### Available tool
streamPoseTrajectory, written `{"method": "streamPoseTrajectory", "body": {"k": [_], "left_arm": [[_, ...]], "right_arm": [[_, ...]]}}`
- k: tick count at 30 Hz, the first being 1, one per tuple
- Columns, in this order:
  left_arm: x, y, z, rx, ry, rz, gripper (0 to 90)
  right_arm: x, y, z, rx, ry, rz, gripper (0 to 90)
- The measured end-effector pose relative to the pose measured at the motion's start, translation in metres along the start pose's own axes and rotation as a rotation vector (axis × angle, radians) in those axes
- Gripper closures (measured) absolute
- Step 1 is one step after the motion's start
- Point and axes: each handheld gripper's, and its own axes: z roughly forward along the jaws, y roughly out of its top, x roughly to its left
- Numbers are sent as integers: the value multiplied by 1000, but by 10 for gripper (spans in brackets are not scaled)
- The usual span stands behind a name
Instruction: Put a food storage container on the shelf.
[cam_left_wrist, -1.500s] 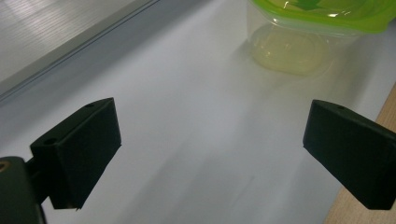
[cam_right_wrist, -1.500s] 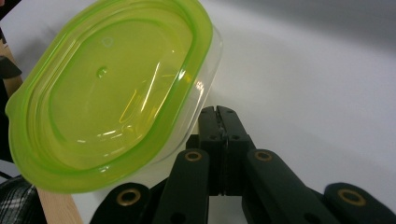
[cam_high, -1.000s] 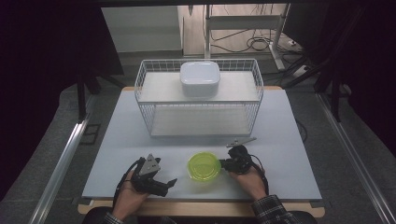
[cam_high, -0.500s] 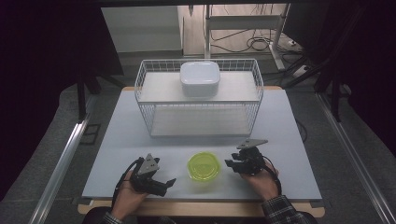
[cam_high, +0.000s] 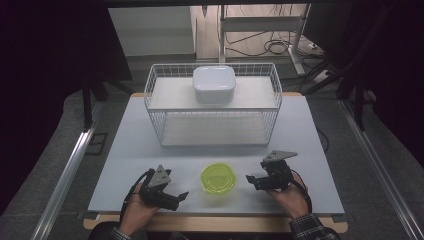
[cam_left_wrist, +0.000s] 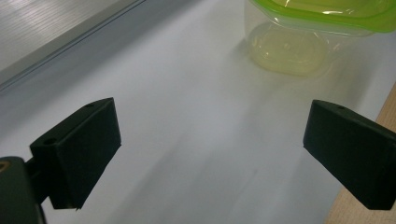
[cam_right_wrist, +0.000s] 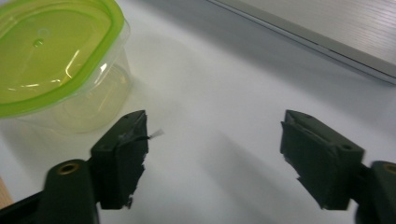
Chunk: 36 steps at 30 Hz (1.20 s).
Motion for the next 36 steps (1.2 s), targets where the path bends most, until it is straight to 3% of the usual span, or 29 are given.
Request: {"method": "streamPoseTrajectory", "body": {"k": [7,16,23,26,29,33,36], "left_arm": [[0,0,0,-1,-2,2,37],[0,0,0,0,-1,2,38],[-1,0,1,1,-1,5,38],[-1,0,1,2,-1,7,37],[-1,0,1,2,-1,5,37],[-1,0,2,3,0,6,37],[-1,1,2,4,1,6,37]], "right_arm": [[3,1,5,-5,28,-18,92],[6,8,-4,-30,43,-36,69],[11,13,-7,11,51,-46,59],[15,16,-8,12,67,-36,113],[16,20,-10,2,93,-9,226],[16,26,-9,-14,174,64,357],[18,31,-5,-25,237,89,451]]}}
